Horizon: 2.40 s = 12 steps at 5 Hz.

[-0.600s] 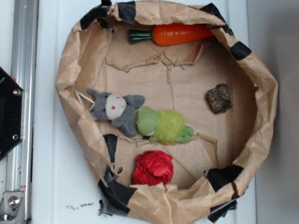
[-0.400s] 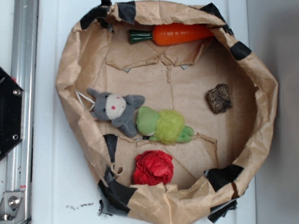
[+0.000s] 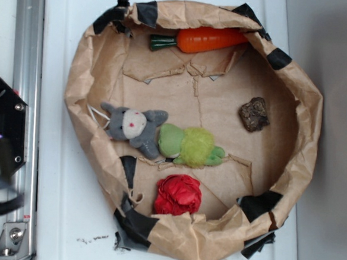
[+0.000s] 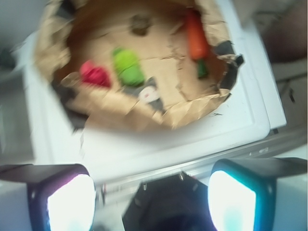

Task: Grab the rock.

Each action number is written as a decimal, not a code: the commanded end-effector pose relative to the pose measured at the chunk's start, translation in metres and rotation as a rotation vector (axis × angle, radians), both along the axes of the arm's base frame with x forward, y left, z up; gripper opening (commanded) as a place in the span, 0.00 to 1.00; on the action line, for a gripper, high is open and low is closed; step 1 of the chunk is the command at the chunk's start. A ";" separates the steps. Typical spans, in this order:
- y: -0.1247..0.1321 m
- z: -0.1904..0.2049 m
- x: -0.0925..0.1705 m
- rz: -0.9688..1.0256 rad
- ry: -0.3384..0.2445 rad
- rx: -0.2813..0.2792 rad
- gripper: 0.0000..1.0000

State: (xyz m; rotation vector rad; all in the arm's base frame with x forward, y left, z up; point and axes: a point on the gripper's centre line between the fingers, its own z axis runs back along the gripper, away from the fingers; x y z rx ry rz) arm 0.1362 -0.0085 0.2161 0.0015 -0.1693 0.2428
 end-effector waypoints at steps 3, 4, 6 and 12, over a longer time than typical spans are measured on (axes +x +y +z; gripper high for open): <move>0.005 -0.107 0.150 -0.227 -0.161 0.034 1.00; 0.004 -0.145 0.163 -0.266 -0.121 0.028 1.00; 0.008 -0.141 0.204 -0.298 -0.160 0.014 1.00; 0.004 -0.085 0.183 -0.226 -0.008 0.208 0.00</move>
